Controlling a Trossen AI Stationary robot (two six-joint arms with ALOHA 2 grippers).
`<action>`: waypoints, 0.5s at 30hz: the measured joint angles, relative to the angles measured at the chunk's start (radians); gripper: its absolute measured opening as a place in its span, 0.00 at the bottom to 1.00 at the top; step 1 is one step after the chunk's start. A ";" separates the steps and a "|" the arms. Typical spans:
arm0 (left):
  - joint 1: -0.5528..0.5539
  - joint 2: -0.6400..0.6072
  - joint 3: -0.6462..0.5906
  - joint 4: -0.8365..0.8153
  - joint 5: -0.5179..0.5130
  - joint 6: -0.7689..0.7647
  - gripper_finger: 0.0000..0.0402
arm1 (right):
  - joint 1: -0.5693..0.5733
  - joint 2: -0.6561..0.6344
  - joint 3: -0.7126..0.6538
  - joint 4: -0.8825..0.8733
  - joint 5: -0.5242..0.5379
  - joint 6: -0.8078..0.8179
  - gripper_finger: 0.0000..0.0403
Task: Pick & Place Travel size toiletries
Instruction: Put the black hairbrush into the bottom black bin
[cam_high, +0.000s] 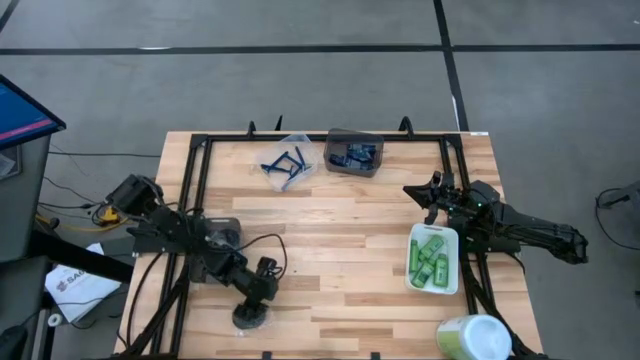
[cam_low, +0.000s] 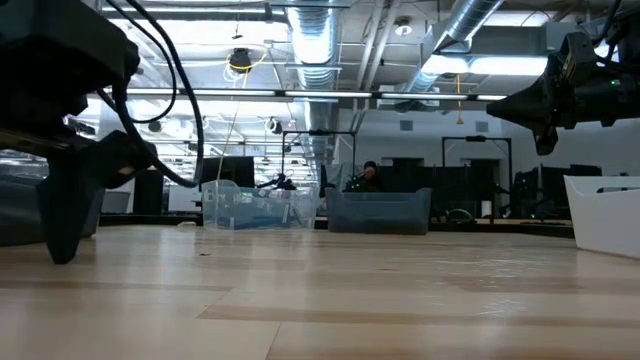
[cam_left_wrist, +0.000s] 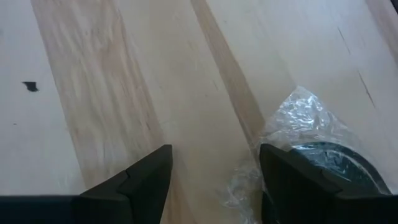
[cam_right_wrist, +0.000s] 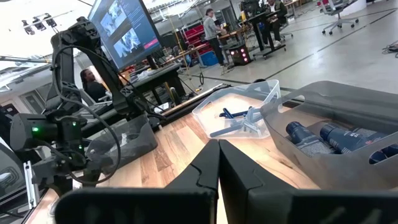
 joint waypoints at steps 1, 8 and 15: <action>0.000 -0.007 -0.001 -0.001 0.001 -0.004 0.60 | 0.000 0.000 0.000 0.000 0.000 0.000 0.00; 0.008 -0.046 -0.005 -0.010 -0.003 -0.002 0.43 | 0.000 0.000 0.000 0.000 0.000 0.000 0.00; 0.090 -0.046 -0.003 -0.007 -0.113 -0.016 0.22 | 0.000 0.000 0.000 0.000 0.000 0.000 0.00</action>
